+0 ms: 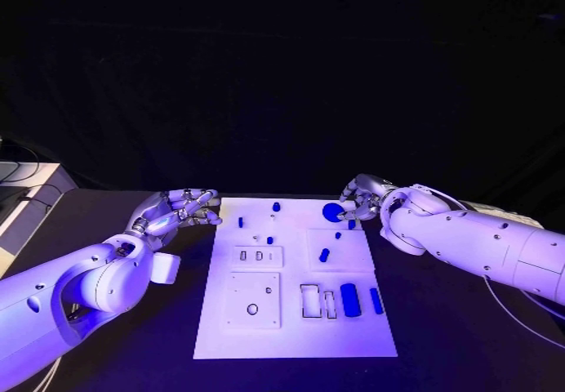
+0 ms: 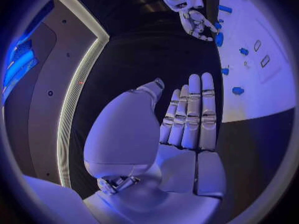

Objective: Assemble the parts on the task board

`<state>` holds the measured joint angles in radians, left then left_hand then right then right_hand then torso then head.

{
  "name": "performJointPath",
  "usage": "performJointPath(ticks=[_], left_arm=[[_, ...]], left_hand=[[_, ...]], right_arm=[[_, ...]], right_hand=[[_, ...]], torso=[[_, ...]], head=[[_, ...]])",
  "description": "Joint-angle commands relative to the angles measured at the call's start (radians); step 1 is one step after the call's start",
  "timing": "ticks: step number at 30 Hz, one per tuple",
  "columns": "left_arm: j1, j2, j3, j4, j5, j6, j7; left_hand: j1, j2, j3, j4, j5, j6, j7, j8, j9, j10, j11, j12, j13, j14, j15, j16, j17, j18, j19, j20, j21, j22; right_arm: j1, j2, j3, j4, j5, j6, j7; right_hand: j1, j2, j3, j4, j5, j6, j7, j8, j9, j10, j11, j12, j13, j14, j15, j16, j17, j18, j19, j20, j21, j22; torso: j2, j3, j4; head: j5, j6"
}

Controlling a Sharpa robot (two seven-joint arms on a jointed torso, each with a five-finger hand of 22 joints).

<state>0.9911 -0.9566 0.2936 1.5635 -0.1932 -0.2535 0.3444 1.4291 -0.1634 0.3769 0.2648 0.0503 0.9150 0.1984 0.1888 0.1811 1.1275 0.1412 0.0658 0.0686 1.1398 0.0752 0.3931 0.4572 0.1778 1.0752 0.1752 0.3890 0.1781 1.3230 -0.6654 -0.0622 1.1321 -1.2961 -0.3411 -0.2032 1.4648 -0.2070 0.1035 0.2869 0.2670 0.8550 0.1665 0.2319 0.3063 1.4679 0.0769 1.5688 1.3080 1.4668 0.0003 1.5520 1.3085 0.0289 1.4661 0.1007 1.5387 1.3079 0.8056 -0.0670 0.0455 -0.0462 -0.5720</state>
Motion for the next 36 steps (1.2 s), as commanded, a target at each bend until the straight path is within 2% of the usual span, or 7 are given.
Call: performJointPath(ticks=[1, 6, 19, 25, 30, 36], left_arm=[[0.000, 0.003, 0.001, 0.001, -0.002, 0.017, 0.012], [0.000, 0.004, 0.001, 0.000, -0.003, 0.018, 0.011], [0.000, 0.002, 0.001, 0.001, -0.005, 0.016, 0.007], [0.000, 0.002, 0.001, 0.000, -0.006, 0.016, 0.005], [0.000, 0.001, 0.001, 0.000, -0.006, 0.015, 0.004], [0.000, 0.002, 0.001, 0.000, -0.007, 0.016, 0.003]], left_hand=[[0.001, -0.006, -0.002, -0.006, 0.001, -0.004, -0.001, -0.003, -0.001, -0.003, -0.003, -0.001, 0.001, -0.007, 0.001, 0.003, 0.001, 0.003, -0.007, -0.002, 0.007, 0.001], [0.000, -0.006, -0.002, -0.006, 0.001, -0.003, 0.000, -0.003, 0.000, -0.003, -0.002, -0.001, 0.001, -0.008, 0.001, 0.004, 0.003, 0.003, -0.007, -0.002, 0.007, 0.002], [-0.001, -0.006, -0.002, -0.005, 0.001, -0.003, 0.001, -0.003, 0.000, -0.004, -0.001, -0.001, 0.001, -0.008, 0.001, 0.004, 0.004, 0.003, -0.007, -0.002, 0.008, 0.002], [-0.001, -0.006, -0.002, -0.005, 0.001, -0.003, 0.001, -0.003, 0.000, -0.004, -0.001, -0.001, 0.001, -0.008, 0.001, 0.004, 0.004, 0.003, -0.007, -0.002, 0.008, 0.002], [-0.002, -0.005, -0.002, -0.005, 0.001, -0.003, 0.003, -0.003, 0.000, -0.005, -0.001, -0.001, 0.001, -0.008, 0.002, 0.004, 0.005, 0.003, -0.008, -0.002, 0.008, 0.002], [-0.002, -0.005, -0.002, -0.005, 0.001, -0.003, 0.003, -0.003, 0.000, -0.005, -0.001, -0.001, 0.001, -0.008, 0.002, 0.004, 0.005, 0.003, -0.008, -0.002, 0.008, 0.002]], right_arm=[[-0.003, 0.013, 0.000, -0.012, -0.011, 0.001, -0.016], [-0.006, 0.031, -0.001, -0.022, -0.009, 0.002, -0.015], [-0.011, 0.049, -0.002, -0.044, 0.004, 0.006, -0.019], [-0.013, 0.051, -0.004, -0.050, 0.001, 0.013, -0.022], [-0.014, 0.051, -0.004, -0.053, -0.001, 0.019, -0.021], [-0.015, 0.058, -0.007, -0.053, -0.001, 0.025, -0.019]], right_hand=[[0.010, 0.003, -0.002, 0.001, 0.007, -0.001, 0.001, 0.005, 0.000, 0.103, 0.007, 0.002, 0.263, 0.092, 0.007, 0.006, 0.207, -0.021, 0.090, 0.007, 0.005, 0.230], [0.010, 0.004, -0.001, 0.001, 0.008, 0.000, 0.001, 0.006, 0.000, 0.103, 0.006, 0.002, 0.263, 0.093, 0.007, 0.007, 0.209, -0.021, 0.091, 0.007, 0.006, 0.231], [0.016, 0.018, 0.014, -0.001, 0.020, 0.006, 0.000, 0.015, -0.001, 0.103, 0.006, 0.002, 0.263, 0.094, 0.007, 0.008, 0.214, -0.023, 0.094, 0.007, 0.012, 0.239], [0.027, 0.021, 0.041, -0.004, 0.065, 0.014, 0.000, 0.022, -0.004, 0.103, 0.005, 0.002, 0.263, 0.094, 0.007, 0.009, 0.218, -0.024, 0.096, 0.008, 0.016, 0.244], [0.033, 0.023, 0.055, -0.005, 0.072, 0.015, 0.000, 0.022, -0.006, 0.103, 0.005, 0.002, 0.263, 0.095, 0.007, 0.010, 0.219, -0.024, 0.096, 0.008, 0.018, 0.245], [0.035, 0.024, 0.063, -0.005, 0.074, 0.019, 0.000, 0.024, -0.006, 0.103, 0.005, 0.002, 0.263, 0.095, 0.007, 0.010, 0.220, -0.025, 0.097, 0.008, 0.019, 0.247]], torso=[[-0.001, -0.0012, 0.0022], [-0.001, -0.0016, 0.0020], [-0.002, -0.0014, 0.0008], [-0.002, -0.0012, 0.0019], [-0.001, -0.0008, 0.0000], [-0.001, -0.0008, 0.0016]], head=[[-0.001, -0.003], [0.000, -0.008], [0.003, -0.007], [0.005, -0.009], [0.005, -0.009], [0.003, -0.010]])
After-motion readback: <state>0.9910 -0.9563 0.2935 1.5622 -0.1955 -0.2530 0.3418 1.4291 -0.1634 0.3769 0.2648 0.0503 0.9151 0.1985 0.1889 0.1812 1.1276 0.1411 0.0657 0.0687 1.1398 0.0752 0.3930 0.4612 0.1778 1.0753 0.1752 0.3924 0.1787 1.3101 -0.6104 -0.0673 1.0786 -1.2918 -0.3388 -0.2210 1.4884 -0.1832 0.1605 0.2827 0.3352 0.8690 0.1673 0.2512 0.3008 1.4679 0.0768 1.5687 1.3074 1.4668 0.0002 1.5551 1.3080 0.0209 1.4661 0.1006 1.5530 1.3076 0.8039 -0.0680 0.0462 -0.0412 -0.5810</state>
